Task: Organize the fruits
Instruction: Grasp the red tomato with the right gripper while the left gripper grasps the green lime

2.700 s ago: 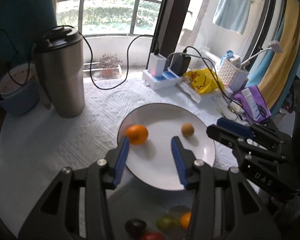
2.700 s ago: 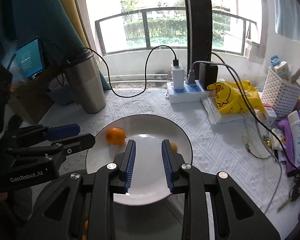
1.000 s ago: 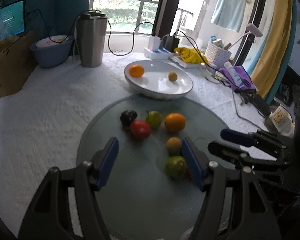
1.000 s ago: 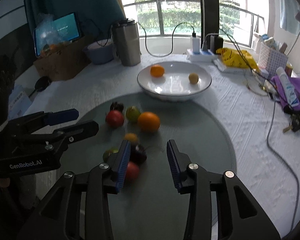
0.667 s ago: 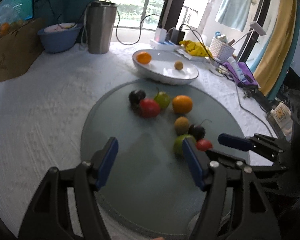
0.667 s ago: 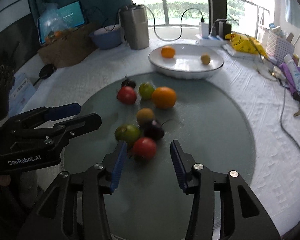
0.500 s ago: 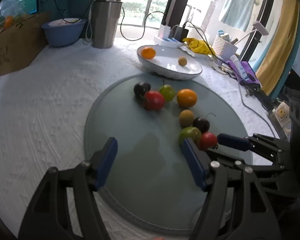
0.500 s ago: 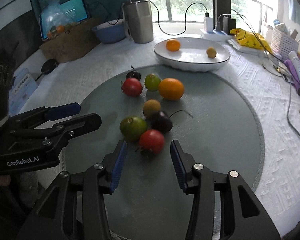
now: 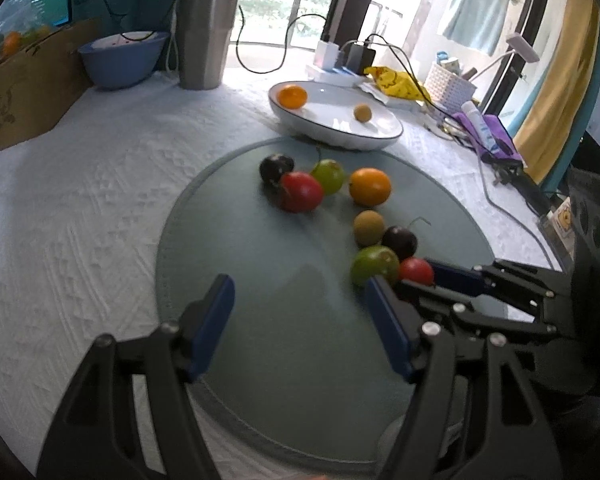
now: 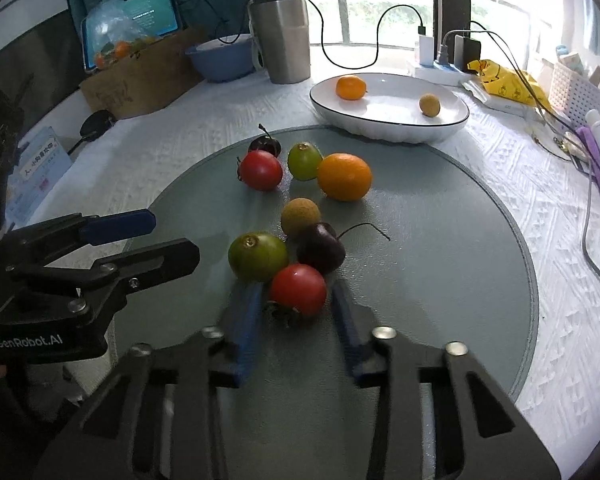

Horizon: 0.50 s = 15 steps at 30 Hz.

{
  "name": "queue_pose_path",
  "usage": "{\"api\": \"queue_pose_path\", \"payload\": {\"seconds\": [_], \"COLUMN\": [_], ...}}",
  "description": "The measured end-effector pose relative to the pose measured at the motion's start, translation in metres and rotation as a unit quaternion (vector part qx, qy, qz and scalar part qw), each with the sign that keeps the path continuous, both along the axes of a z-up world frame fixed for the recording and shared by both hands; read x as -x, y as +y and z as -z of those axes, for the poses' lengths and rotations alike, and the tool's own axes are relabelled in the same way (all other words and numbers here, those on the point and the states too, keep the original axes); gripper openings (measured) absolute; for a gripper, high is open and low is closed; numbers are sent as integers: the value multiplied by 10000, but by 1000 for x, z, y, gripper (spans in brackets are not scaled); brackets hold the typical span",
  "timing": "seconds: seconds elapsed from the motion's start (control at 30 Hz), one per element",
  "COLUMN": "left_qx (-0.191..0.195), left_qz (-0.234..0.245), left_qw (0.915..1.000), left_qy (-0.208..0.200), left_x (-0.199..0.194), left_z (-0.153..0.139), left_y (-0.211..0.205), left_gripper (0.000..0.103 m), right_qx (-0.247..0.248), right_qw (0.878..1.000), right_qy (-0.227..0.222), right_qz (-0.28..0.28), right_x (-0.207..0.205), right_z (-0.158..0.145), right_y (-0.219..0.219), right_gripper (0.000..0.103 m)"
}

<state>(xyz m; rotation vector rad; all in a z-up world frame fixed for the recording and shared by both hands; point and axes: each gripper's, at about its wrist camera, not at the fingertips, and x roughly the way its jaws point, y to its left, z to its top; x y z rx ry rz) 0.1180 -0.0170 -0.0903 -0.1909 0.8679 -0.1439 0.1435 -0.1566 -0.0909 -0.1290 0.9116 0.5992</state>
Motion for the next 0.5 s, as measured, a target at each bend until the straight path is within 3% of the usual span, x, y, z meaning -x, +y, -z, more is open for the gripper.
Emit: {"api": "queue_pose_path", "payload": {"seconds": [0.5], "left_qx": [-219], "left_qz": [407], "left_qw": [9987], "left_qy": [233], "left_x": [-20], "left_z": [8], "left_y": [-42], "left_gripper": [70], "right_qx": [-285], "right_qw": [9993], "right_qy": [-119], "right_qz": [193], "right_x": [-2], "right_z": [-9], "right_y": [-37], "right_gripper": [30]}}
